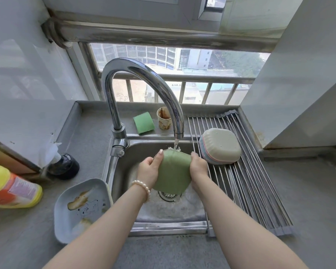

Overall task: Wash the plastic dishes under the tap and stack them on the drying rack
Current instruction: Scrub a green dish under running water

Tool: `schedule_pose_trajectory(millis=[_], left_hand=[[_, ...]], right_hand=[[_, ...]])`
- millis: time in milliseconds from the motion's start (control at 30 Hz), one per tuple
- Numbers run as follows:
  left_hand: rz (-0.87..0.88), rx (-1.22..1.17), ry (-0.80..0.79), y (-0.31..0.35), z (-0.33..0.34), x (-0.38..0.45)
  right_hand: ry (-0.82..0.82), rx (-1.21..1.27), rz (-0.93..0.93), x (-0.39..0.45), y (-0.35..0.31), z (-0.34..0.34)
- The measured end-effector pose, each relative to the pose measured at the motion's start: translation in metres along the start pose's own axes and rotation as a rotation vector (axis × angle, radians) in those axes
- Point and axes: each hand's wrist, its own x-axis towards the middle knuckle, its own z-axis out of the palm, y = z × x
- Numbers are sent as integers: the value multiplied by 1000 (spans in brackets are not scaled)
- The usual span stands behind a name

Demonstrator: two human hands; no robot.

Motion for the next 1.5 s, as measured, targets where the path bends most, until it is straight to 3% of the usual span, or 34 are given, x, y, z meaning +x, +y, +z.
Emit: schedule_pose_trajectory(millis=[167,300,400,467,567,700,833,933,1100,1200,1300,1367,1500], left_hand=[[-56,-160,76,-6,13,-7],[11,-134,115,-1,17,-6],[72,-22,124,0,7,-3],[100,64,107,4,3,-2],[195,325,164,18,13,-5],[605,890,353,16,33,-4],[1139,969,219,-6,36,9],[1293,1055,5,-10,25,20],[1069,1110,2,-11,-5,23],[995,1215,21,-13,13,1],[1102,1279,-30,-12,19,-7],[1090,1307,-66,-6,7,2],[812,1289,-39,-2,0,5]], right_hand=[[213,-286,-349,-13,-5,23],[190,-613,-778,-36,11,47],[107,-642,-860,-31,1,38],[-7,-639,-796,-30,-12,29],[3,-566,-598,-26,-21,22],[70,-403,-331,-22,-23,15],[19,-237,-164,-14,-20,0],[52,-99,-57,-13,-20,-5],[35,292,207,-3,-15,-9],[4,329,259,-10,-14,-4],[-121,299,239,-18,-13,5],[-101,274,237,-20,-15,7],[-3,293,259,-17,-17,5]])
